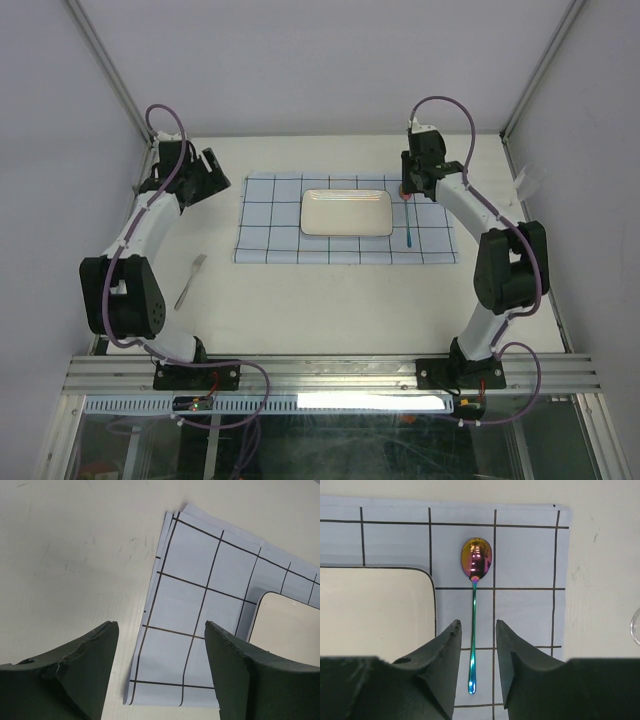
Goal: Set the dinner table for one person
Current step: Place the spoon on the napkin.
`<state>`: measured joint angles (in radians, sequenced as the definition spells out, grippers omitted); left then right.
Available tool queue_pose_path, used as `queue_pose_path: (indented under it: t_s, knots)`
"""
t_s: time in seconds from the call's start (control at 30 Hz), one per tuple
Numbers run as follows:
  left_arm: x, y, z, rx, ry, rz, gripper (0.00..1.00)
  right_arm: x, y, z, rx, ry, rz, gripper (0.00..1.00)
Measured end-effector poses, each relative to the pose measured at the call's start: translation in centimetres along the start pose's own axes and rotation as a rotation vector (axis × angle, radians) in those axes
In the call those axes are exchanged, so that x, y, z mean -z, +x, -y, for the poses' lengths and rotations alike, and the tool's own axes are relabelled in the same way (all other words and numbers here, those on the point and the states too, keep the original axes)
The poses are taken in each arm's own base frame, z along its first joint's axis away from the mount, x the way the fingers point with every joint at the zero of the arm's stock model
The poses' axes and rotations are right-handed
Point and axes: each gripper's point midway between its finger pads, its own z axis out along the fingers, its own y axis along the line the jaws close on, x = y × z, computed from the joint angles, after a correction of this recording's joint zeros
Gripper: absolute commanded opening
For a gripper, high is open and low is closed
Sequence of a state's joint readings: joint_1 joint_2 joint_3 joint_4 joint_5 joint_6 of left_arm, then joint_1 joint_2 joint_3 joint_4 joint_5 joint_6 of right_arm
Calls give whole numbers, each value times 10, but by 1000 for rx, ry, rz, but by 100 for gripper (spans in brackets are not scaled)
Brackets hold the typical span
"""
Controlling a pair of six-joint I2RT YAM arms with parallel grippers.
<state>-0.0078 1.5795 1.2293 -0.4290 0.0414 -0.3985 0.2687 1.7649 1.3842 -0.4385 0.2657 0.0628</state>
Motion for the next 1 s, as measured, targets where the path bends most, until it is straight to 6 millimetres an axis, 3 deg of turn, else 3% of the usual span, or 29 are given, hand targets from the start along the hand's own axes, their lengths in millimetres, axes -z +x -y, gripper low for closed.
queue_pose_path:
  t_s: [0.27,0.57,0.73,1.0]
  knots:
    - [26,0,-19,-48,-97,26,72,11,-8,-7,-8,-55,26,38]
    - [52,45,-61,-119,-272,-145,71,11,-5,-14,-9,-93,16,38]
    - [67,61,-77,-153,-339,-203,70,12,-3,-17,-14,-112,11,38]
    - [69,92,-93,-185,-376,-295,70,17,-2,-19,-21,-128,15,38]
